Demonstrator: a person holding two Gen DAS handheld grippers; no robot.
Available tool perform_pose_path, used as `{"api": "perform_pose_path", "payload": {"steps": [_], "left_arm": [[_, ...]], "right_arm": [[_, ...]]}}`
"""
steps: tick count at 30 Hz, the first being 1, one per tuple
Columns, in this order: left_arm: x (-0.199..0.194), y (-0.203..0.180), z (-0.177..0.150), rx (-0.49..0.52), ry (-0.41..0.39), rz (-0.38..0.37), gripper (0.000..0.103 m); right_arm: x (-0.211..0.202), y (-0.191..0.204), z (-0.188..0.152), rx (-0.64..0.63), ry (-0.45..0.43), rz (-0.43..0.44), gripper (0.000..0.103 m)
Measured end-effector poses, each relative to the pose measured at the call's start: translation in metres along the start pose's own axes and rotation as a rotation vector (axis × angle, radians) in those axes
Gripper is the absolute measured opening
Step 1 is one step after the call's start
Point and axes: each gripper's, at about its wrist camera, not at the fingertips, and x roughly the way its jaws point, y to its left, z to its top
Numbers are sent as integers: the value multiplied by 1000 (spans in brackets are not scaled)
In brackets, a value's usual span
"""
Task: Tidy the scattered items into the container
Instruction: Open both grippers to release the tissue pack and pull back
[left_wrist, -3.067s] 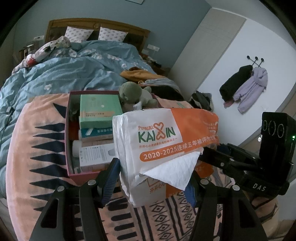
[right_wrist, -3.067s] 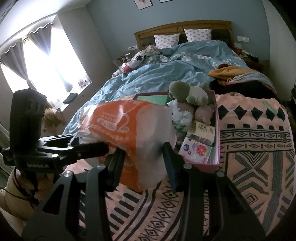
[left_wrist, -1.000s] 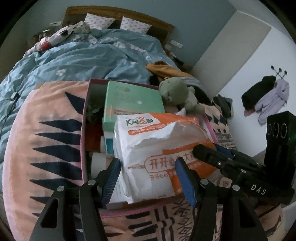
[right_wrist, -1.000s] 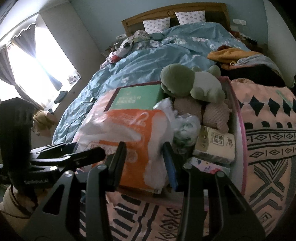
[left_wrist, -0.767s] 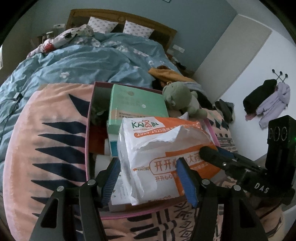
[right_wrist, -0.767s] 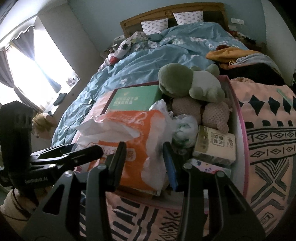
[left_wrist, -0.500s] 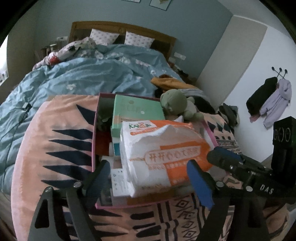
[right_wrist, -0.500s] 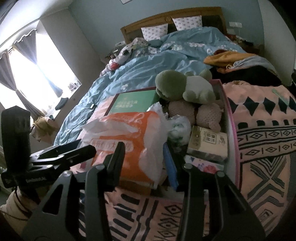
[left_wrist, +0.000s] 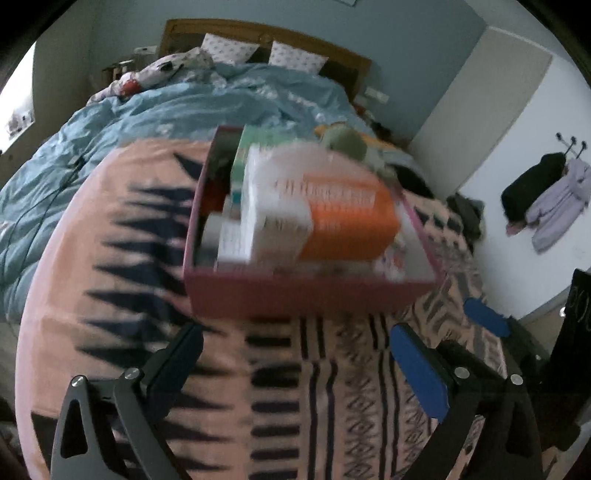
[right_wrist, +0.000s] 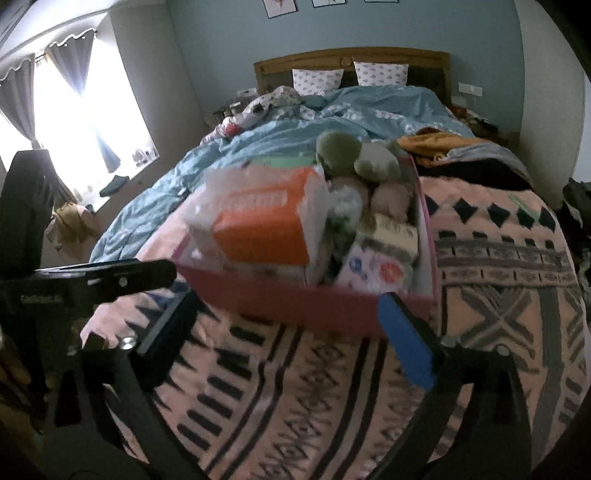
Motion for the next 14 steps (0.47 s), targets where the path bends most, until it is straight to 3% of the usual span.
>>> {"api": "perform_pose_path", "payload": {"steps": [5, 10, 14], "left_arm": [[-10, -7, -19, -8, -3, 0, 103], [-24, -20, -30, 52, -67, 95, 103], [-24, -26, -37, 40, -17, 89, 103]], "right_arm": [[-5, -3, -18, 16, 37, -4, 102], [-12, -2, -30, 14, 47, 0, 102], [-19, 0, -37, 8, 42, 2, 102]]}}
